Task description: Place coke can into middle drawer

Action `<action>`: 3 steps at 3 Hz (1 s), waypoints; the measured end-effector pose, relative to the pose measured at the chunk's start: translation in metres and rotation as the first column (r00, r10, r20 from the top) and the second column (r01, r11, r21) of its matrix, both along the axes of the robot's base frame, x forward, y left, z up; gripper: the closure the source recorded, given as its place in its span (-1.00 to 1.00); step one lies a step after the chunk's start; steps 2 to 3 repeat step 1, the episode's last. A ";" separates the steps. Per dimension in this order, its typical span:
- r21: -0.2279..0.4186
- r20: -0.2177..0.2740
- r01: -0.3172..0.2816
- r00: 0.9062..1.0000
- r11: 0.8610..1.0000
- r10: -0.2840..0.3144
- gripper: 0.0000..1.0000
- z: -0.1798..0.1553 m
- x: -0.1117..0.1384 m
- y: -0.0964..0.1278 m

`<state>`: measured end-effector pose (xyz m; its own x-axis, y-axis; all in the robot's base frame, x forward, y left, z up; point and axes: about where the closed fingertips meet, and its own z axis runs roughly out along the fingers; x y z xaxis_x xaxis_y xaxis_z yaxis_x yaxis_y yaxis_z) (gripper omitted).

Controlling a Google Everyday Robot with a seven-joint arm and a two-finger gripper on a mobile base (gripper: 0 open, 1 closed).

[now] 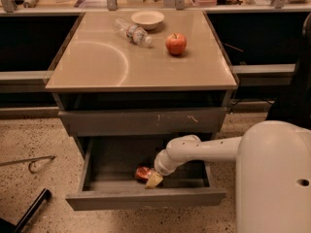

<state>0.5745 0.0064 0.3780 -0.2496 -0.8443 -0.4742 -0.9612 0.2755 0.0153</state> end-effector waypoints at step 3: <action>0.000 0.000 0.000 1.000 1.000 0.000 -1.00 0.000 0.000 0.000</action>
Offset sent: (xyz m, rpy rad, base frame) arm 0.0000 0.0000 0.0000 0.0000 0.0000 0.0000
